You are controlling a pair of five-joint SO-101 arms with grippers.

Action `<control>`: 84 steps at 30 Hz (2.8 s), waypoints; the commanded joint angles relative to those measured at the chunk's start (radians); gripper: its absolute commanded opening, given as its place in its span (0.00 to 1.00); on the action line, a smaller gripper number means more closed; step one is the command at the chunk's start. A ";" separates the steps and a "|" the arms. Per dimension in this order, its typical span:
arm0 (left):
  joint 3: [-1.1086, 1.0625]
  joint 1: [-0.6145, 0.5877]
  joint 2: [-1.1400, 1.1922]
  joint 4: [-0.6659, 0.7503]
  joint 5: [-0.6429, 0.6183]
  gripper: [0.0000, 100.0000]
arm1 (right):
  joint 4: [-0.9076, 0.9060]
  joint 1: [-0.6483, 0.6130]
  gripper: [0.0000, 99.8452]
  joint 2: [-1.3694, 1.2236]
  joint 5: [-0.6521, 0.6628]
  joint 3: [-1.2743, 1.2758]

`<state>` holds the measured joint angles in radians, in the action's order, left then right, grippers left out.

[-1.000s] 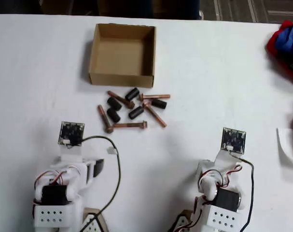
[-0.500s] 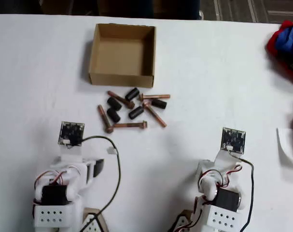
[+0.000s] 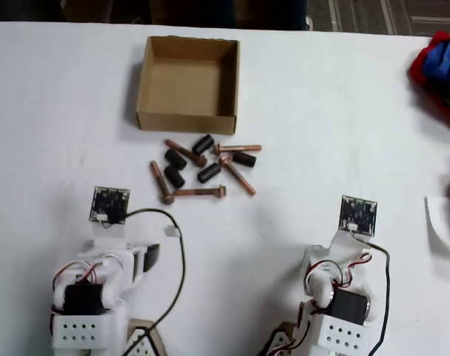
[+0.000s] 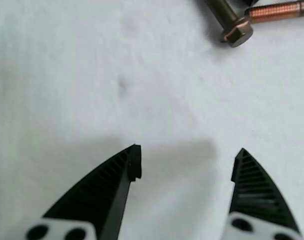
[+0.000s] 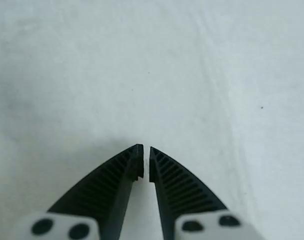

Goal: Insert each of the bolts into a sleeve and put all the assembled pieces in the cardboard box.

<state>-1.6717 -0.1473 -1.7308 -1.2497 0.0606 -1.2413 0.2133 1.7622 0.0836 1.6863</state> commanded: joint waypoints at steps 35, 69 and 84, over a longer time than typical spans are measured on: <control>-0.015 0.012 0.003 0.008 -0.009 0.31 | -0.236 -0.591 0.13 -1.452 0.233 -1.223; -0.015 0.012 0.003 0.008 -0.009 0.31 | -0.289 -0.588 0.13 -1.842 0.356 -1.683; -0.015 0.012 0.003 0.008 -0.009 0.31 | -0.082 -0.587 0.13 -2.264 0.354 -1.979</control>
<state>-1.6717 -0.1473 -1.7308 -1.2497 0.0606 -1.3303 -0.3790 -0.4703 0.4350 -0.1688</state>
